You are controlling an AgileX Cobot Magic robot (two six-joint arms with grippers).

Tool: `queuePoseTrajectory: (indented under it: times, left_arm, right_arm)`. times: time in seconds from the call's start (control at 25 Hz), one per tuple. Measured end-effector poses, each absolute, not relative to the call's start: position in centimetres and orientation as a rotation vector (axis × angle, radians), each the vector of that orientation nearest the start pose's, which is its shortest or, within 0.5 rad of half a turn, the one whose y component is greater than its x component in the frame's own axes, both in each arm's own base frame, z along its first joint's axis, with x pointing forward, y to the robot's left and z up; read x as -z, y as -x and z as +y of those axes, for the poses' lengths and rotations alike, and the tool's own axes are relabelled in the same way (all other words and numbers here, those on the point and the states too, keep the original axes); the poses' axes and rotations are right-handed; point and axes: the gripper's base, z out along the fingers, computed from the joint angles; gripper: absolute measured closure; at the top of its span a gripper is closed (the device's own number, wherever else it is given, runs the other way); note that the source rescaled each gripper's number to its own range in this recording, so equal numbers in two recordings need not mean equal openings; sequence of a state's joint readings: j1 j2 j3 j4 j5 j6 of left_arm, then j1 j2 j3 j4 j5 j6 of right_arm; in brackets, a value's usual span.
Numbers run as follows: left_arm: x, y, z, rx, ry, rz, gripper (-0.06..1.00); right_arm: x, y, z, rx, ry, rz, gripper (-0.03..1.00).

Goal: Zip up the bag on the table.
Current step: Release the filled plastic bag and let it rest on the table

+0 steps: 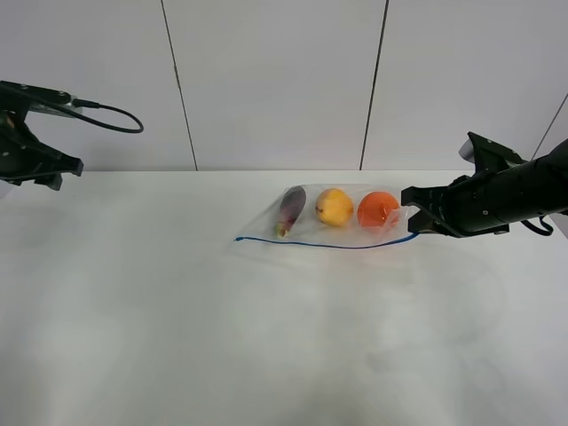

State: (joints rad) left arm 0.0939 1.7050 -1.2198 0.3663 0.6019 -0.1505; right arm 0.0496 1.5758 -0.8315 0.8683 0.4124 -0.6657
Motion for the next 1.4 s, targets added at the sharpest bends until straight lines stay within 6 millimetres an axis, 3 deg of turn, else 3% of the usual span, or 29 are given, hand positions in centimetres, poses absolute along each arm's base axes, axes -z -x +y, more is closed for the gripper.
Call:
queuePoseTrajectory:
  times: [0.24, 0.52, 1.0, 1.4]
  left_arm:
    - [-25.8, -32.4, 7.4, -0.286, 0.2, 2.535, 0.26]
    - [-28.9, -27.6, 5.8, -0.174, 0.202, 2.499, 0.26]
    - [-36.2, -16.4, 3.5, -0.159, 0.213, 2.287, 0.28]
    - [-38.9, -8.4, 1.0, -0.043, 0.174, 2.131, 0.28]
  right_arm:
    - [-20.0, -30.2, 4.3, -0.476, -0.009, 2.502, 0.97]
    - [-20.0, -30.2, 4.3, -0.475, -0.008, 2.502, 0.97]
    - [-19.2, -29.6, 4.1, -0.449, -0.013, 2.522, 0.97]
    - [-19.0, -29.6, 4.0, -0.442, -0.019, 2.522, 0.97]
